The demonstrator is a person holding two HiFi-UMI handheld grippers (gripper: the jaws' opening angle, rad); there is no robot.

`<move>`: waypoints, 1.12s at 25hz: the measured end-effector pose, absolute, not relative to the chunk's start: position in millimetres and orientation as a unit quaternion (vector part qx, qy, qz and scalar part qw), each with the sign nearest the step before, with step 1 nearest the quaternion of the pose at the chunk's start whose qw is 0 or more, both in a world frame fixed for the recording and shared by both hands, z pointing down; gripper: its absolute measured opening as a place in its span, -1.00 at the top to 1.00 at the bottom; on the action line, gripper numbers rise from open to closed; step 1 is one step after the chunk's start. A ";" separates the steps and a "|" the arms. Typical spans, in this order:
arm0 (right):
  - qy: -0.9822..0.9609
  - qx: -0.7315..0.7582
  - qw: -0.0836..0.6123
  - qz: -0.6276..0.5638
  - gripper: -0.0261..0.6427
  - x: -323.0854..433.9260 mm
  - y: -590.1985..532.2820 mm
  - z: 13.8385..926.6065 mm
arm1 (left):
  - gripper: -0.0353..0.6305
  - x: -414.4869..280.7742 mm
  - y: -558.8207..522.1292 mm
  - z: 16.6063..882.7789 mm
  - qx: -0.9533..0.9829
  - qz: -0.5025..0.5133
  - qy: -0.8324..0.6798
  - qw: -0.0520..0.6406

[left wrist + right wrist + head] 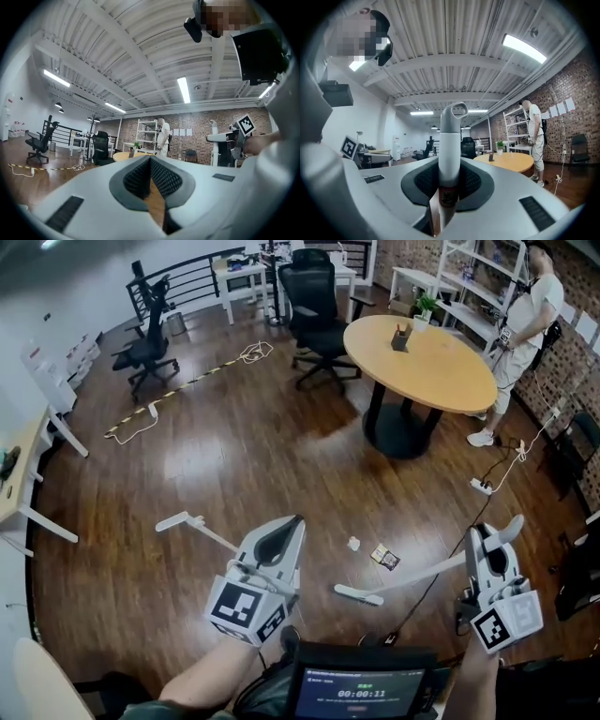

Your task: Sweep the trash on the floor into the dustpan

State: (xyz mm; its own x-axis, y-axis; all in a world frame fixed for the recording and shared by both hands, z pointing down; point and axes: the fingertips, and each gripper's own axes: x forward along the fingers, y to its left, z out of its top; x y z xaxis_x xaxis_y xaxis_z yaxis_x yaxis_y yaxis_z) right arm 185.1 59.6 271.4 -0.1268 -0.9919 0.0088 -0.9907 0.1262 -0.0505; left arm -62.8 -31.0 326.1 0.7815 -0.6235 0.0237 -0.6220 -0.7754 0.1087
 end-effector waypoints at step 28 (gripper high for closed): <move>0.813 -0.581 -0.007 0.028 0.68 302.8 199.3 265.6 | 0.82 92.6 134.0 295.1 0.935 0.011 -0.354 0.030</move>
